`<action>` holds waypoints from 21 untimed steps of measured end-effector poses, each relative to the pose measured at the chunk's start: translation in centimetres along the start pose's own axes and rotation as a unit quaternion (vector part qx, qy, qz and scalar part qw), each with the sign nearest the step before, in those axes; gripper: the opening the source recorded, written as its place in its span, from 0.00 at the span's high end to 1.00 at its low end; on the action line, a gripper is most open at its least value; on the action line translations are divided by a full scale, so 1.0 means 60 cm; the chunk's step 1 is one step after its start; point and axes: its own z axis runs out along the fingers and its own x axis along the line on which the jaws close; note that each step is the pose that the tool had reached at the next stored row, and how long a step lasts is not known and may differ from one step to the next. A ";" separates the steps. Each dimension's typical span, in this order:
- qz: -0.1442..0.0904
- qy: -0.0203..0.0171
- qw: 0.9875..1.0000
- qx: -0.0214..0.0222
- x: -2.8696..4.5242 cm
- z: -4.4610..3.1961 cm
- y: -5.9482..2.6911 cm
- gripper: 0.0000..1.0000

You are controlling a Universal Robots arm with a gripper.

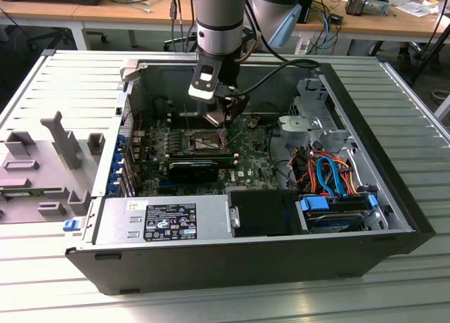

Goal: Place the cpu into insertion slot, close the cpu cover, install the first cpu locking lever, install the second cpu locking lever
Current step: 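Place the cpu into insertion slot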

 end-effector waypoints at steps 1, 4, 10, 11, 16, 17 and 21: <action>0.002 0.000 1.000 0.000 0.000 0.000 0.000 0.45; 0.003 0.000 1.000 0.000 0.000 0.000 0.000 0.45; 0.008 -0.001 1.000 0.000 0.000 0.000 0.000 0.45; 0.008 -0.001 1.000 0.000 0.000 0.000 0.000 0.45; 0.012 -0.001 1.000 0.000 0.000 0.001 0.000 0.45; 0.012 -0.001 1.000 0.000 0.000 0.001 0.000 0.45; 0.014 -0.001 1.000 0.000 0.000 0.001 0.000 0.45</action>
